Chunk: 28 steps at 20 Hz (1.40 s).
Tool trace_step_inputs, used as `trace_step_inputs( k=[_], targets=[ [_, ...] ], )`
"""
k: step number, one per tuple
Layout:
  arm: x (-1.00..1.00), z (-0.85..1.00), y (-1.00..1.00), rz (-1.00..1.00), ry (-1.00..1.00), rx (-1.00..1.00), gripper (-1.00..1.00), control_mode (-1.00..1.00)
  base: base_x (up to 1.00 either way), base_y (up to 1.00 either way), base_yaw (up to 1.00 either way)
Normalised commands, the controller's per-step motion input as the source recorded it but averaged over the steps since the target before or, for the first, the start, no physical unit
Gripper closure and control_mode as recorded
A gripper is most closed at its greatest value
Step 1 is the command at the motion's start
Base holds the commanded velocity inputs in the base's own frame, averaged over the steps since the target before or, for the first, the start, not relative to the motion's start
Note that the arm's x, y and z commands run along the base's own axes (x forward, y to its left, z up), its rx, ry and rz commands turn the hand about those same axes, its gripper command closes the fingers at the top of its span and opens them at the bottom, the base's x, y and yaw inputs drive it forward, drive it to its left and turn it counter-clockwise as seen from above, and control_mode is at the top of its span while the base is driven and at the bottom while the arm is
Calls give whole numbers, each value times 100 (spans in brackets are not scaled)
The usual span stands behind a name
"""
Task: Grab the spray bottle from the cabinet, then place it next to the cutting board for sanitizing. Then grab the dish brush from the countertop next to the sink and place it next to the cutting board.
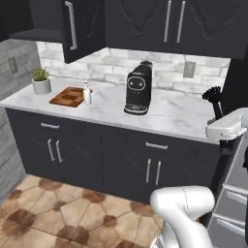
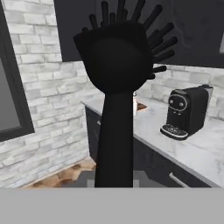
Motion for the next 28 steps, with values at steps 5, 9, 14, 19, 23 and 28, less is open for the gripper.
trace_step_inputs(
  k=[5, 9, 14, 19, 23, 28],
  targets=[
    [0, 0, 0, 0, 0, 0, 100, 100, 42, 100, 0],
    [0, 0, 0, 0, 0, 0, 100, 100, 57, 100, 0],
    [0, 0, 0, 0, 0, 0, 100, 100, 85, 100, -7],
    [0, 0, 0, 0, 0, 0, 100, 100, 100, 98, -11],
    [0, 0, 0, 0, 0, 0, 100, 100, 100, 82, -17],
    [0, 0, 0, 0, 0, 0, 100, 100, 100, 13, -23]
  ],
)
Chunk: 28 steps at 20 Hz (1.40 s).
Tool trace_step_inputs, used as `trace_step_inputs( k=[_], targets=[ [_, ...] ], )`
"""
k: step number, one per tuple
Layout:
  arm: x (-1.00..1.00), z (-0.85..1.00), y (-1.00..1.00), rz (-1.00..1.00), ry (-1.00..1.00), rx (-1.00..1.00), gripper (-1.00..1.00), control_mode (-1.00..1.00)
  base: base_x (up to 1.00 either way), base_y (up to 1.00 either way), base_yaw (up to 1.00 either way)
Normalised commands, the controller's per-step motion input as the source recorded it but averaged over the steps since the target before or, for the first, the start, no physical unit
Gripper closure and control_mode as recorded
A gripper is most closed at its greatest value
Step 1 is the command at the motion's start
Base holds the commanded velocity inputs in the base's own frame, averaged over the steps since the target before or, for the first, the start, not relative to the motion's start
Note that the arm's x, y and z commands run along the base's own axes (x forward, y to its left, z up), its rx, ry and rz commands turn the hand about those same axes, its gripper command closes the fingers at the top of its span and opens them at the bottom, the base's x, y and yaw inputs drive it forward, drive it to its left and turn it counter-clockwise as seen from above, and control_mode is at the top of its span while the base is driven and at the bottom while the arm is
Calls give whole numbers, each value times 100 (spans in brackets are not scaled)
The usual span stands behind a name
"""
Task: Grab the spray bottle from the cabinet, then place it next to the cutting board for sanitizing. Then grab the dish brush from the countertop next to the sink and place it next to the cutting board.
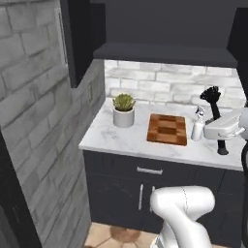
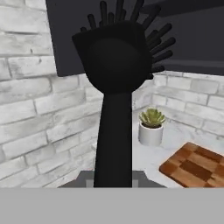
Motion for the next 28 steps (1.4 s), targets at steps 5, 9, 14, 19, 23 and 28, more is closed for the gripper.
trace_step_inputs(
  k=[5, 9, 14, 19, 23, 28],
  targets=[
    [0, 0, 0, 0, 0, 0, 100, 100, 98, 7, -35],
    [0, 0, 0, 0, 0, 0, 100, 100, 96, 95, -50],
    [0, 0, 0, 0, 0, 0, 100, 100, 60, 76, -49],
    [0, 0, 0, 0, 0, 0, 100, 100, 72, 58, -37],
    [0, 0, 0, 0, 0, 0, 100, 100, 67, 81, -8],
    [72, -63, 69, 5, 8, -4, 100, -100, 11, 20, 0]
  ],
)
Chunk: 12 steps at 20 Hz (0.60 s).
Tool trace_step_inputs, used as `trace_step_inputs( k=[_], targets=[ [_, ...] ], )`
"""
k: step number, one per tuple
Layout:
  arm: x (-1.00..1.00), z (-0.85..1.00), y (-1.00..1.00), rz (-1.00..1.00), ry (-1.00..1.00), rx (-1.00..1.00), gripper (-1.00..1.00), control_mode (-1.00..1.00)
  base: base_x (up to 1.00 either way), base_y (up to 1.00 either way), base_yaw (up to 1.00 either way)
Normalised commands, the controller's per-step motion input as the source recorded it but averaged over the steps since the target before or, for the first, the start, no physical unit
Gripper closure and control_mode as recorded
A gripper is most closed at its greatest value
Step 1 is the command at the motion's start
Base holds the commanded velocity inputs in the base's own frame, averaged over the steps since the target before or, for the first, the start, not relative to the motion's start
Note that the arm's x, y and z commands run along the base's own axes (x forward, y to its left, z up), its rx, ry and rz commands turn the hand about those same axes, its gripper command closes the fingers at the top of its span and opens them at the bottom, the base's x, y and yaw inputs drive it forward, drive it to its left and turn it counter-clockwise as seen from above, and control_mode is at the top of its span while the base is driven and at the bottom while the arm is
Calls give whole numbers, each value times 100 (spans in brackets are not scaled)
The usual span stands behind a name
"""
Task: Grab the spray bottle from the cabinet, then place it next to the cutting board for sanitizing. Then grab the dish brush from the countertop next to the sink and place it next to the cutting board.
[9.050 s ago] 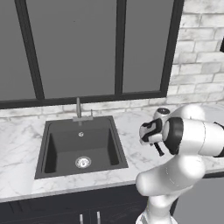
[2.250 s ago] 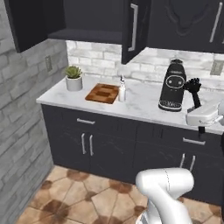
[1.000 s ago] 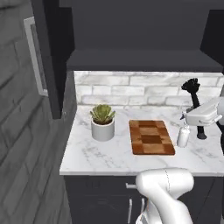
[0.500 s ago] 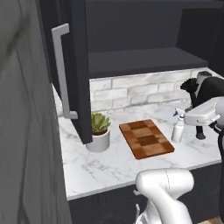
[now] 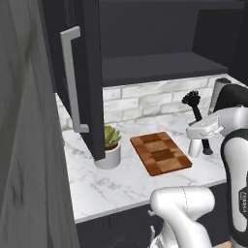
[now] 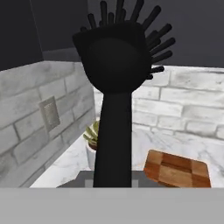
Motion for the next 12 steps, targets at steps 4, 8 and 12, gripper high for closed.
trace_step_inputs(
  k=[4, 8, 12],
  targets=[
    [100, -95, 66, 10, 28, -1, 100, -100, 0, 0, 0],
    [96, -75, 4, 6, 28, 3, 100, -100, 0, 0, 0],
    [100, -89, 20, 2, 25, 6, 100, -100, 0, 0, 0]
  ],
)
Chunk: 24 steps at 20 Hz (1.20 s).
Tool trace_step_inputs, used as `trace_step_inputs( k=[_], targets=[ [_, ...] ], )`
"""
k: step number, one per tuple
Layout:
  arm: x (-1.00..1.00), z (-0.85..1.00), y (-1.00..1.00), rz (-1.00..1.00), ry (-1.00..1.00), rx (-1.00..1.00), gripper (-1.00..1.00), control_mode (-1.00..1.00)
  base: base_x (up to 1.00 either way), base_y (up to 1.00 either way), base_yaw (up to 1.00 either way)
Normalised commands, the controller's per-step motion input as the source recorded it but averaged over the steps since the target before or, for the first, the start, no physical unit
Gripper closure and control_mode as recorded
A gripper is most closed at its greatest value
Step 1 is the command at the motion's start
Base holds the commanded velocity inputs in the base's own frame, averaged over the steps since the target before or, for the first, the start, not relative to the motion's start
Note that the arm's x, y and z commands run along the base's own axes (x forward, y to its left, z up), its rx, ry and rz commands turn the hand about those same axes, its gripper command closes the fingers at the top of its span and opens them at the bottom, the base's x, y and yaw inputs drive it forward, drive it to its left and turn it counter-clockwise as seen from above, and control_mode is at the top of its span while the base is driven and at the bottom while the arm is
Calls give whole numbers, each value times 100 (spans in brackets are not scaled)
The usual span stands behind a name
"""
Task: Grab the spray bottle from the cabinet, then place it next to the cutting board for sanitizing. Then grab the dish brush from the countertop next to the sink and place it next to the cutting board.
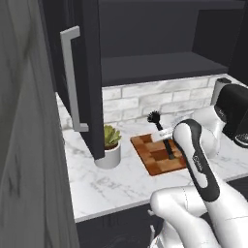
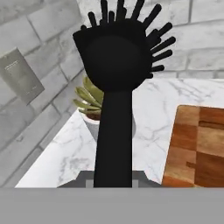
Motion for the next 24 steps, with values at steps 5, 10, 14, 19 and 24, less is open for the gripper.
trace_step_inputs(
  k=[5, 10, 14, 19, 24],
  targets=[
    [82, -69, 35, 0, 17, 8, 100, -100, 0, 0, 0],
    [59, -54, 27, 0, 14, 8, 100, -100, 0, 0, 0],
    [59, -45, 16, 0, 19, 8, 100, -100, 0, 0, 0],
    [46, -24, 3, 0, 16, 1, 100, -100, 0, 0, 0],
    [40, -32, 0, 4, 12, 0, 100, -100, 0, 0, 0]
  ],
)
